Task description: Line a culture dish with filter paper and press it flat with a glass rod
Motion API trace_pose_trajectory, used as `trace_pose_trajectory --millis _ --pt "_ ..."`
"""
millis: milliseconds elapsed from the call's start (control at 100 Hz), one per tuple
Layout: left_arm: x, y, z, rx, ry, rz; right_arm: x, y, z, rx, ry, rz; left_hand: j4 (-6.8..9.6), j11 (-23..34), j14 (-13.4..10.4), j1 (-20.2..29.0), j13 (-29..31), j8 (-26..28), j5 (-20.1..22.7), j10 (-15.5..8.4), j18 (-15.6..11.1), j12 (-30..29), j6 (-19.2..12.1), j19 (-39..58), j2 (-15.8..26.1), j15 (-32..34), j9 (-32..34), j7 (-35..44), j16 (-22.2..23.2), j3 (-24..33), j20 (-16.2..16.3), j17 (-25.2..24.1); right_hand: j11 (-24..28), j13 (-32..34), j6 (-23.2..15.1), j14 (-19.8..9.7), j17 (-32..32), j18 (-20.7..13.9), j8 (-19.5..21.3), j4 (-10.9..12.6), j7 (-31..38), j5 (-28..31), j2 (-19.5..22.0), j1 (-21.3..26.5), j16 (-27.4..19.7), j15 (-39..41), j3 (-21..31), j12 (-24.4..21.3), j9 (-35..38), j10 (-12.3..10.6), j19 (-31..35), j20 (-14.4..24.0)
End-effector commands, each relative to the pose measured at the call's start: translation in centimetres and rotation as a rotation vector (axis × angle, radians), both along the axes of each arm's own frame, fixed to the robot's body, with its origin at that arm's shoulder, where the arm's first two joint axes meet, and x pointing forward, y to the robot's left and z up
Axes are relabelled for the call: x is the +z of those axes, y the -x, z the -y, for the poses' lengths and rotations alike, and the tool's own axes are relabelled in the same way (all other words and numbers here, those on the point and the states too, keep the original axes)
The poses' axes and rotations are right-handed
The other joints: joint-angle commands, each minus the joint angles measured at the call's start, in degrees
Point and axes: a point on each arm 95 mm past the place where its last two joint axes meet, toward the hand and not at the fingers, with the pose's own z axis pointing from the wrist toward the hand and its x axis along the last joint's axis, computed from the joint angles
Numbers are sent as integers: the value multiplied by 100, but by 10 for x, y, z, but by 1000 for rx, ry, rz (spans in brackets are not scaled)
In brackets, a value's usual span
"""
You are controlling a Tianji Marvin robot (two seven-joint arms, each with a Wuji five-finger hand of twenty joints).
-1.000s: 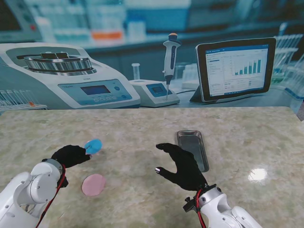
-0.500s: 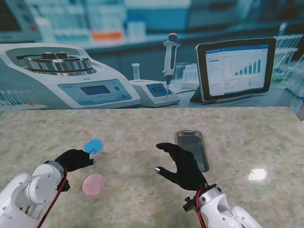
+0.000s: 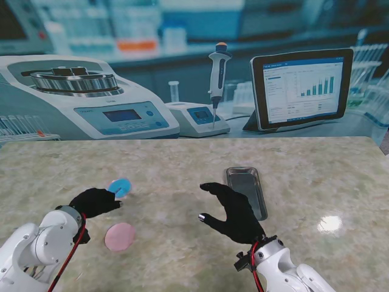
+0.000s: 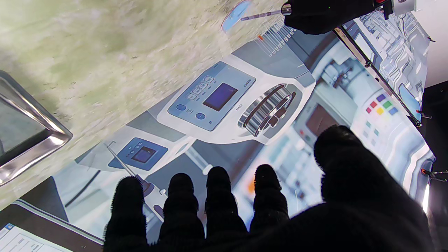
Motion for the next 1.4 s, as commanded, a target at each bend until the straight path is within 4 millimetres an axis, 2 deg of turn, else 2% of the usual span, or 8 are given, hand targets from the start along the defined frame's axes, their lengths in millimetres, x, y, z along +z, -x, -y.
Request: trace_pose_trajectory --millis 0,490,950,1390 --pt "1 -2 0 7 1 2 -1 2 -2 0 -10 -7 -97 372 -301 -69 308 143 165 -599 -32 24 307 809 95 387 187 309 -55 -24 -141 211 6 -129 8 -214 -57 -173 -8 145 32 -182 150 -34 -64 -169 -89 -24 -154 -156 38 103" --pt "-13 -12 -2 42 -29 -41 -1 2 -1 -4 -11 -7 -97 375 -301 -76 308 144 168 -599 -32 24 305 810 94 387 188 312 -55 -17 -143 211 12 -131 20 -212 -59 -169 -9 144 35 -185 143 -30 -65 -167 -78 -24 -155 -148 45 102" --pt "-10 -8 4 -4 48 -100 -1 2 -2 -6 -13 -6 -101 377 -301 -70 308 145 163 -601 -32 25 301 810 98 387 181 310 -55 -21 -144 211 17 -127 22 -208 -60 -171 -10 142 37 -185 141 -33 -66 -166 -67 -20 -163 -151 45 98" --pt "0 -6 4 -4 49 -41 -1 2 -2 -5 -13 -4 -100 377 -301 -69 308 146 167 -601 -32 26 309 810 91 387 181 309 -55 -26 -144 211 21 -129 21 -215 -57 -172 -11 141 38 -186 140 -40 -66 -165 -59 -19 -158 -150 51 98"
